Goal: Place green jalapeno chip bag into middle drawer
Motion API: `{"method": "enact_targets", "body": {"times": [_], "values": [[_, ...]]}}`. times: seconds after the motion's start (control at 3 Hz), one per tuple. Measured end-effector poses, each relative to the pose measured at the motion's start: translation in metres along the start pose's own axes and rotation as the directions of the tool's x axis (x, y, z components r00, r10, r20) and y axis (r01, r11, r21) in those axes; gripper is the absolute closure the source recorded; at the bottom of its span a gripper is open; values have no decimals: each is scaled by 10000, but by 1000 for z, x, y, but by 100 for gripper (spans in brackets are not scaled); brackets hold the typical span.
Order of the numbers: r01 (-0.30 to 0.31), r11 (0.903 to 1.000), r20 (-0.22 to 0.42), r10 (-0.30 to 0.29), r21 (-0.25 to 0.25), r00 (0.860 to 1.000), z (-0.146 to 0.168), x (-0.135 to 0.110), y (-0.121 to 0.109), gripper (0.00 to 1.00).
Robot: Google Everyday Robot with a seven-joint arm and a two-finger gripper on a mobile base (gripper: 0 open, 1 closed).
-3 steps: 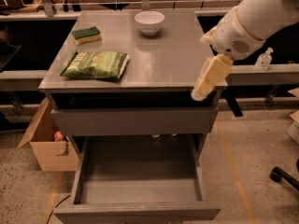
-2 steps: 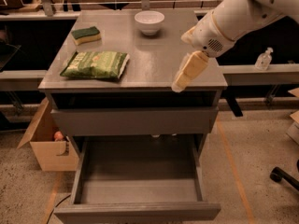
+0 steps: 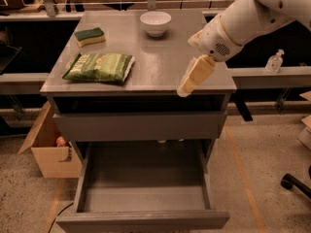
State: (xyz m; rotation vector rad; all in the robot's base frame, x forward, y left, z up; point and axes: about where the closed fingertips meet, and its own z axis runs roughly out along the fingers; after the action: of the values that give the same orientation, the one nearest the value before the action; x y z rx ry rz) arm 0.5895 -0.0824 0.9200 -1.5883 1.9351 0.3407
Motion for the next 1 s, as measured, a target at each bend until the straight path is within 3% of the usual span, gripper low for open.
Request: {"method": "enact_targets", "body": {"times": [1.0], "values": [[661,9974,-371,-651,278,9972,76,-83,-26,0]]}}
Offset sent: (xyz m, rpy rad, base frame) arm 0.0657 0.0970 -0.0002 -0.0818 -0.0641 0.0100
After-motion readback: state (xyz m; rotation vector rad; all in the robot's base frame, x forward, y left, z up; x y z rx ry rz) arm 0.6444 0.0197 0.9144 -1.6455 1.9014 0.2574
